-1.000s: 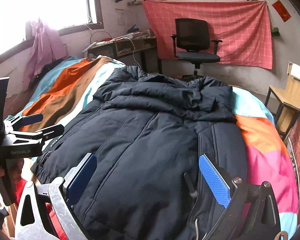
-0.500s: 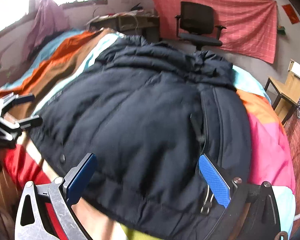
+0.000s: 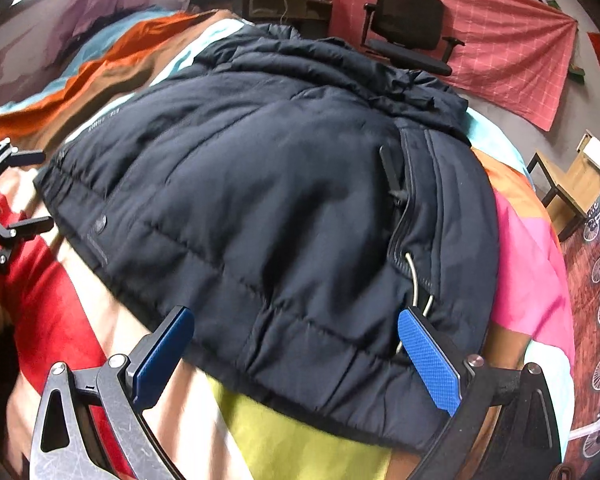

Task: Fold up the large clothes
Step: 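Grasp the jacket side edge with both grippers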

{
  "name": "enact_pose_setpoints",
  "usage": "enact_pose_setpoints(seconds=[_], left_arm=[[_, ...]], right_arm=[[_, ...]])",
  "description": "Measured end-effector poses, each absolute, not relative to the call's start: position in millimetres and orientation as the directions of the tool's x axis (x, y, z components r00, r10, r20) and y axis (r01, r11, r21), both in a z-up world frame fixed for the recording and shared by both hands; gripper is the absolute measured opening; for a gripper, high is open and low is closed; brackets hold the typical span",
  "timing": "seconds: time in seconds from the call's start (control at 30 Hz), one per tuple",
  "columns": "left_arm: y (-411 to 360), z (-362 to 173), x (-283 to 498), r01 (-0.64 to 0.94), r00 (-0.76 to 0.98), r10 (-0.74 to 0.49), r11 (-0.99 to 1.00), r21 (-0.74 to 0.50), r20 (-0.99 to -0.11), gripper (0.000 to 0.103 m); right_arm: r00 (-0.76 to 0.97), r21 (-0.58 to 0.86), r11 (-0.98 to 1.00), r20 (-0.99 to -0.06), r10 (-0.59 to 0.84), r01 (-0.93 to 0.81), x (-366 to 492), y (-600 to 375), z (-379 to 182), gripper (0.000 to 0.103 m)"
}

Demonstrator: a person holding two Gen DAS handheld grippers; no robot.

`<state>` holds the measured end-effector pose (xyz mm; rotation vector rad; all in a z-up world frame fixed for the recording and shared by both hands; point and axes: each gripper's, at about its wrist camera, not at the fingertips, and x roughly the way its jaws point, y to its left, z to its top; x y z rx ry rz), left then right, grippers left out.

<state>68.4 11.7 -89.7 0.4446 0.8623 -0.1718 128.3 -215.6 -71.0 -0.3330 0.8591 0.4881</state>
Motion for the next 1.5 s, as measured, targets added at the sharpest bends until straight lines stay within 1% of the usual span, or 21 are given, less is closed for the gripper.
enact_pose_setpoints(seconds=[0.1, 0.27, 0.37, 0.4, 0.7, 0.83, 0.93, 1.07, 1.13, 1.2, 1.23, 1.3, 1.33, 1.37, 1.4, 1.43, 1.47, 1.5], left_arm=[[13.2, -94.9, 65.9, 0.318, 0.645, 0.043, 0.893, 0.318, -0.763, 0.101], [10.6, -105.1, 66.5, 0.317, 0.647, 0.085, 0.874, 0.369, -0.758, 0.101], [10.6, -116.9, 71.0, 0.289, 0.643, 0.160, 0.855, 0.431, -0.749, 0.101], [12.0, -120.2, 73.1, 0.277, 0.639, 0.183, 0.852, 0.445, -0.747, 0.101], [30.5, -118.5, 83.5, 0.195, 0.661, 0.229, 0.867, 0.459, -0.714, 0.101], [28.2, -116.3, 85.3, 0.175, 0.686, 0.252, 0.854, 0.490, -0.683, 0.101], [23.6, -113.0, 82.1, 0.155, 0.721, 0.266, 0.838, 0.523, -0.640, 0.101], [19.8, -104.9, 80.4, 0.124, 0.772, 0.277, 0.818, 0.562, -0.572, 0.101], [20.6, -100.3, 81.7, 0.116, 0.784, 0.271, 0.820, 0.561, -0.558, 0.100], [20.9, -94.7, 82.3, 0.115, 0.794, 0.260, 0.823, 0.556, -0.549, 0.097], [20.6, -91.9, 81.0, 0.119, 0.800, 0.250, 0.825, 0.552, -0.545, 0.094], [19.1, -87.1, 78.1, 0.123, 0.815, 0.238, 0.820, 0.558, -0.529, 0.092], [19.0, -84.3, 77.5, 0.129, 0.820, 0.229, 0.819, 0.559, -0.524, 0.088], [17.5, -82.4, 76.1, 0.140, 0.822, 0.216, 0.820, 0.555, -0.526, 0.081], [14.5, -82.5, 73.8, 0.154, 0.821, 0.204, 0.820, 0.551, -0.533, 0.075], [12.7, -82.3, 73.9, 0.179, 0.815, 0.183, 0.822, 0.540, -0.550, 0.057], [10.6, -82.4, 74.1, 0.212, 0.804, 0.157, 0.826, 0.523, -0.574, 0.040], [8.4, -83.3, 74.2, 0.238, 0.794, 0.138, 0.826, 0.511, -0.592, 0.034]], right_arm=[[0.550, -0.100, 0.829, -0.791, 0.269, -0.550, 124.8, -215.4, -74.4, 0.103], [0.542, -0.122, 0.817, -0.801, 0.254, -0.563, 122.5, -214.7, -81.5, 0.103], [0.544, -0.155, 0.801, -0.805, 0.237, -0.578, 119.4, -212.4, -87.2, 0.103], [0.547, -0.174, 0.792, -0.806, 0.228, -0.586, 117.7, -210.9, -89.6, 0.103], [0.620, -0.363, 0.695, -0.770, 0.152, -0.621, 101.6, -202.7, -109.0, 0.103], [0.688, -0.467, 0.655, -0.717, 0.112, -0.594, 94.3, -198.8, -116.7, 0.103], [0.768, -0.580, 0.617, -0.638, 0.062, -0.531, 88.6, -195.0, -123.1, 0.103], [0.840, -0.676, 0.580, -0.542, 0.027, -0.455, 84.7, -191.2, -129.4, 0.103], [0.856, -0.695, 0.575, -0.517, 0.019, -0.432, 85.7, -190.9, -131.0, 0.103], [0.869, -0.708, 0.577, -0.495, 0.008, -0.408, 87.6, -194.0, -131.9, 0.103], [0.878, -0.717, 0.579, -0.479, -0.004, -0.389, 88.5, -196.6, -131.4, 0.101], [0.895, -0.724, 0.596, -0.446, -0.019, -0.348, 89.3, -202.2, -128.1, 0.100], [0.896, -0.717, 0.608, -0.444, -0.021, -0.340, 90.0, -205.2, -125.0, 0.091], [0.884, -0.691, 0.627, -0.467, -0.008, -0.359, 93.4, -209.1, -120.5, 0.077], [0.874, -0.673, 0.636, -0.485, 0.005, -0.377, 93.1, -207.6, -116.9, 0.071], [0.865, -0.658, 0.641, -0.502, 0.018, -0.395, 94.6, -207.6, -114.4, 0.060], [0.841, -0.628, 0.646, -0.539, 0.041, -0.434, 97.6, -206.9, -111.2, 0.045], [0.824, -0.604, 0.653, -0.564, 0.055, -0.457, 99.2, -204.2, -108.3, 0.031]])
